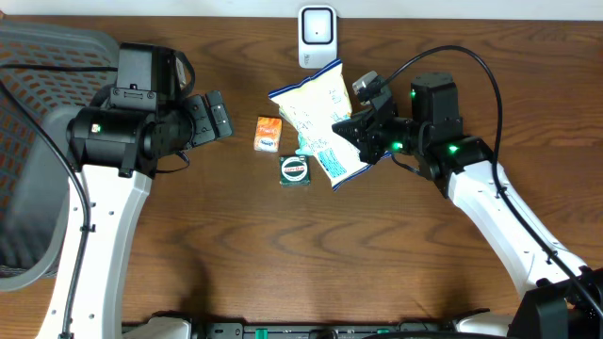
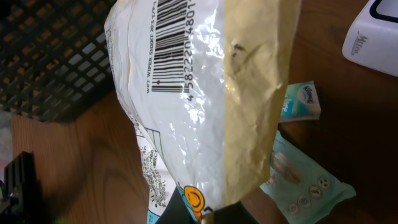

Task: Scan the item barcode
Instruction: 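Lift the pack and hold its barcode toward the scanner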

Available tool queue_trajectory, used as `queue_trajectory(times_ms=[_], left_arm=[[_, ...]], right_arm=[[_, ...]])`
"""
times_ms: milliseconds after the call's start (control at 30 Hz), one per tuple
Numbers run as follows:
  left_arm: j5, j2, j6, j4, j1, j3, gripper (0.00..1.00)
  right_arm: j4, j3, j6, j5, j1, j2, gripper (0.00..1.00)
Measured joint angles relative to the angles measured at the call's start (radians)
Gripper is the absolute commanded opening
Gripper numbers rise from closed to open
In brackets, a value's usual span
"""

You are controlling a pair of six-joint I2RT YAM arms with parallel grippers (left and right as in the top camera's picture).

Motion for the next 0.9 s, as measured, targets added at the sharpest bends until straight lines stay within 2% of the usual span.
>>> queue_trajectory(times_ms=[900], left_arm=[[0.0, 0.0, 0.0, 0.0, 0.0, 0.0, 0.98]], right_arm=[[-0.003, 0.0, 0.0, 0.027, 0.0, 0.0, 0.01]])
